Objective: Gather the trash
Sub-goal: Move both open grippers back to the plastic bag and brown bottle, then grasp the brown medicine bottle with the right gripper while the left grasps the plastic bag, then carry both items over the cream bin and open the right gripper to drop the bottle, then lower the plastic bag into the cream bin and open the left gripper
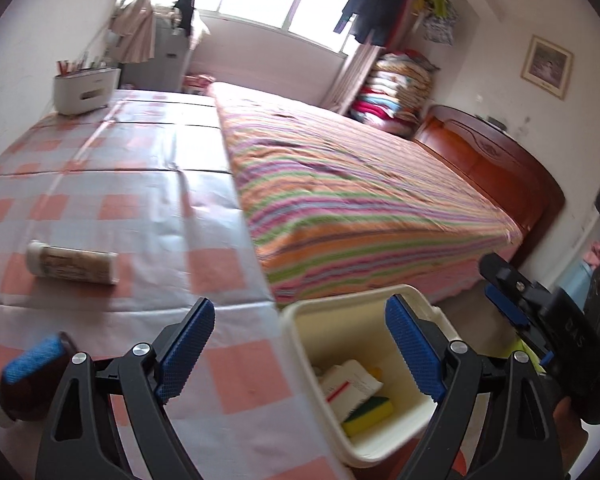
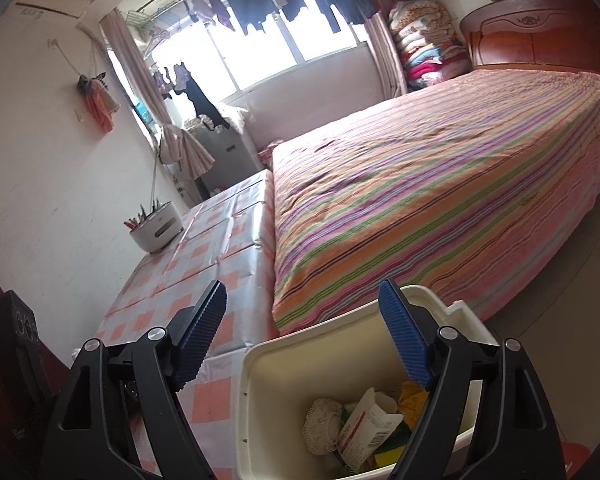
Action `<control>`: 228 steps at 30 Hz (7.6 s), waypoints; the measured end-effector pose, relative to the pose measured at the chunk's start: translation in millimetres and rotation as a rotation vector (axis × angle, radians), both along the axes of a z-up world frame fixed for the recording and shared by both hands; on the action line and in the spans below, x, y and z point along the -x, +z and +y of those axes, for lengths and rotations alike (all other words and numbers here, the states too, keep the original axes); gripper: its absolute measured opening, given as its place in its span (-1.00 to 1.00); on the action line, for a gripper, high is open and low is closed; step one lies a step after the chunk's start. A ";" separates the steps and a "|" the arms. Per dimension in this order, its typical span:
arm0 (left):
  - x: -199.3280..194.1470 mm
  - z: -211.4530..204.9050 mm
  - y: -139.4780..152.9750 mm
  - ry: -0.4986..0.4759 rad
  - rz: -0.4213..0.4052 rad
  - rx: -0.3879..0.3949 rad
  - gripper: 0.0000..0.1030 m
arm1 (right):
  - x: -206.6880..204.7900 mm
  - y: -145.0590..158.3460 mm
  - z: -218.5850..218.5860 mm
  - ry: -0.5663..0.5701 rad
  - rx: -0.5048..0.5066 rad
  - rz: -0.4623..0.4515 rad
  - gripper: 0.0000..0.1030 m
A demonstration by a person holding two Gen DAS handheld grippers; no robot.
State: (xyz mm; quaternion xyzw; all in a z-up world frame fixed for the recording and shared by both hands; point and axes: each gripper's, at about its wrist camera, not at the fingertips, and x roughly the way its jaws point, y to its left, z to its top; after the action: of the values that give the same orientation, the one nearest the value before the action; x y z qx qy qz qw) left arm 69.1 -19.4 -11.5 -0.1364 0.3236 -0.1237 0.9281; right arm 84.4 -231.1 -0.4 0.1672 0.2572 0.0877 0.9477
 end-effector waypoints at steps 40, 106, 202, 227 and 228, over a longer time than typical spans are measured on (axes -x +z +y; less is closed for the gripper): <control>78.4 312.9 -12.3 0.591 0.095 0.094 0.65 | 25.9 -32.8 296.1 0.860 0.404 0.031 0.59; 22.8 332.8 -53.9 0.586 0.296 0.084 0.08 | 16.2 -67.3 329.2 1.141 0.644 0.151 -0.20; -11.8 47.2 -13.6 0.036 0.131 -0.075 0.02 | -20.0 -41.7 6.1 0.261 0.367 0.193 0.12; -14.5 -73.8 -36.3 -0.228 0.177 -0.130 0.02 | -3.8 1.2 -59.5 -0.142 0.113 -0.054 0.36; -14.6 -77.2 -37.2 -0.236 0.180 -0.134 0.02 | -3.5 0.5 -58.7 -0.148 0.113 -0.059 0.36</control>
State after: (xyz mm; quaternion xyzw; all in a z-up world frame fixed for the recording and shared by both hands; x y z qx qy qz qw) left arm 83.8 -96.6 -48.7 -0.0458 0.4267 -0.1973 0.8814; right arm 87.9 -289.7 0.0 0.1292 0.2206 0.0075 0.9667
